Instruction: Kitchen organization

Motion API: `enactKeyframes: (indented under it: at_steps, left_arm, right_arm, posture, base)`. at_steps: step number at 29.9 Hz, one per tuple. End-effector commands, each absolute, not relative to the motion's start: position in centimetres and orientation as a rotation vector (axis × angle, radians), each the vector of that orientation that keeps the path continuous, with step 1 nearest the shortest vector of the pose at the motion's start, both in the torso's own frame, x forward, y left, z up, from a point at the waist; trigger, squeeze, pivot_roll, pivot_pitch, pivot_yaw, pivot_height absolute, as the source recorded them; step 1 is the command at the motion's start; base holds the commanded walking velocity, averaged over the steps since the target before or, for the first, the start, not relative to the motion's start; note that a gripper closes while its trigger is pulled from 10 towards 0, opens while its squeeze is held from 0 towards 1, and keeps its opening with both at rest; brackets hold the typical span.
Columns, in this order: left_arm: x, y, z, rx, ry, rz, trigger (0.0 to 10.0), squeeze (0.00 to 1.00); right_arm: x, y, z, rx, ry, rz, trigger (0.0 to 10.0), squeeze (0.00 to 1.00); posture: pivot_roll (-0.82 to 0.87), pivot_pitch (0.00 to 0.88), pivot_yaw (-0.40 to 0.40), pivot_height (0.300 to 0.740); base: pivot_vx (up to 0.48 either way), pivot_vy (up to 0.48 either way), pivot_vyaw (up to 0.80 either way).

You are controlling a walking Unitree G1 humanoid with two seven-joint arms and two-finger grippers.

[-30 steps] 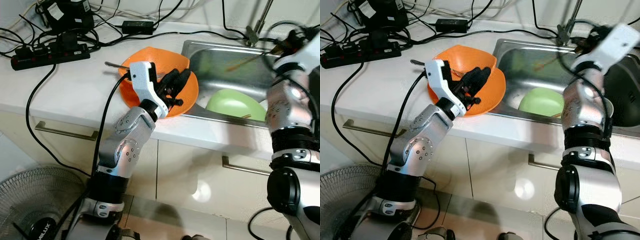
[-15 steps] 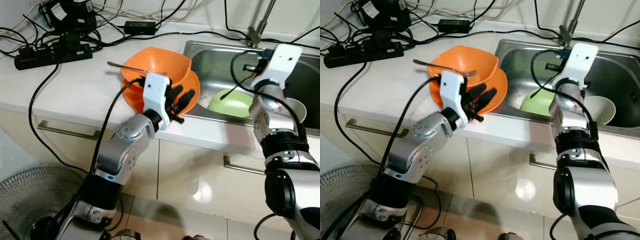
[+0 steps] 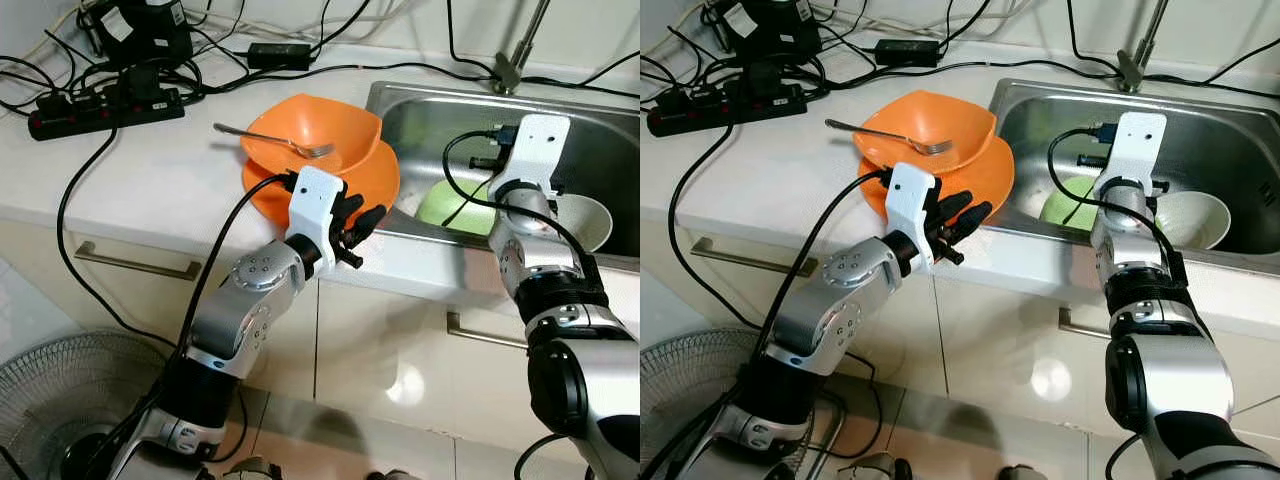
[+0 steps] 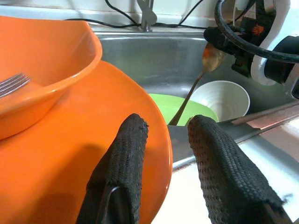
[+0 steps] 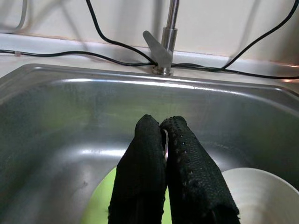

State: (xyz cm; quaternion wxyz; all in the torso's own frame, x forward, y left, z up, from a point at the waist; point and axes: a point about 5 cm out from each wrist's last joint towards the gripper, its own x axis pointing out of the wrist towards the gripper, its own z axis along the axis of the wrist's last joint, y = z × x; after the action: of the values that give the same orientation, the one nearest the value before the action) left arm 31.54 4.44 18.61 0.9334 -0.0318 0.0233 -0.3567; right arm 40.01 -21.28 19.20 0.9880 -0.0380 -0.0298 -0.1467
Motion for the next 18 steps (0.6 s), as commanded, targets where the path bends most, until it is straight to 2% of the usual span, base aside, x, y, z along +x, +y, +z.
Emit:
enactKeyframes:
  at_steps: [1,5,6,8,9,10,18]
  left_arm:
    - [31.2,4.2,19.0,-0.063,0.033,-0.752,10.0,0.00]
    - [31.3,4.2,19.1,-0.070,0.032,-0.748,10.0,0.00]
    - [31.3,4.2,19.1,-0.073,0.032,-0.747,10.0,0.00]
    - [31.3,4.2,19.1,-0.073,0.032,-0.747,10.0,0.00]
    - [31.3,4.2,19.1,-0.076,0.033,-0.748,10.0,0.00]
    - [31.3,4.2,19.1,-0.084,0.033,-0.747,10.0,0.00]
    - [31.3,4.3,19.1,-0.097,0.035,-0.740,10.0,0.00]
  right_arm:
    - [40.0,-21.0,18.7,-0.088,-0.048,-0.273,10.0,0.02]
    - [39.9,-20.6,18.2,-0.094,-0.038,-0.256,10.0,0.02]
    - [39.9,-20.4,17.9,-0.092,-0.032,-0.247,10.0,0.18]
    - [39.9,-20.4,17.9,-0.092,-0.032,-0.247,10.0,0.18]
    - [39.9,-20.3,17.8,-0.092,-0.028,-0.243,10.0,0.74]
    - [39.8,-20.1,17.6,-0.093,-0.023,-0.237,10.0,1.00]
    - [39.8,-19.8,17.2,-0.102,-0.007,-0.219,10.0,1.00]
  posture:
    - [0.14,0.058,0.024,0.740]
    - [0.14,0.060,0.023,0.740]
    - [0.14,0.061,0.023,0.740]
    - [0.14,0.061,0.023,0.740]
    - [0.14,0.061,0.023,0.740]
    - [0.14,0.061,0.023,0.740]
    - [0.15,0.060,0.019,0.740]
  base:
    - [0.000,0.000,0.00]
    - [0.000,0.000,0.00]
    - [0.000,0.000,0.00]
    - [0.000,0.000,0.00]
    - [0.000,0.000,0.00]
    - [0.000,0.000,0.00]
    - [0.000,0.000,0.00]
